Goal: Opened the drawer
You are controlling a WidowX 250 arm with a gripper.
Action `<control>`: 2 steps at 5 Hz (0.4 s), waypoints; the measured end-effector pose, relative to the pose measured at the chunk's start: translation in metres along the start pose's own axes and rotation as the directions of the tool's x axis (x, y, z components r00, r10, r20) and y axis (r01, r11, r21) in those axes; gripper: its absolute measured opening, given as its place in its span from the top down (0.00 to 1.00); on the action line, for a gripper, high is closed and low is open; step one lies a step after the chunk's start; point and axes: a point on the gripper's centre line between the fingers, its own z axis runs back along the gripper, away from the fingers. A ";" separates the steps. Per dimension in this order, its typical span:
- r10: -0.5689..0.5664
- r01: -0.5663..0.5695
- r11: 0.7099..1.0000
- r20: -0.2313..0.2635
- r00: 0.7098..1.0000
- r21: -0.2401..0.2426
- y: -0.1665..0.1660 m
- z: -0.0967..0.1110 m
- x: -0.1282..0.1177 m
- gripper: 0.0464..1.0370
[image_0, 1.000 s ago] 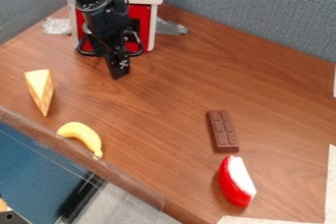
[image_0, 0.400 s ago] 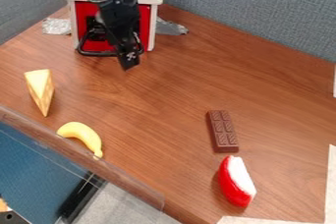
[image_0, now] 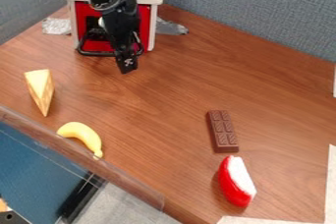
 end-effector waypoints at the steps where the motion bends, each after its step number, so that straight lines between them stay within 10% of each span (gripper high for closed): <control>1: -0.009 0.009 1.000 -0.003 1.000 -0.003 0.002 -0.008 -0.006 0.09; 2: 0.001 -0.001 1.000 -0.007 1.000 0.010 0.003 -0.010 -0.010 0.39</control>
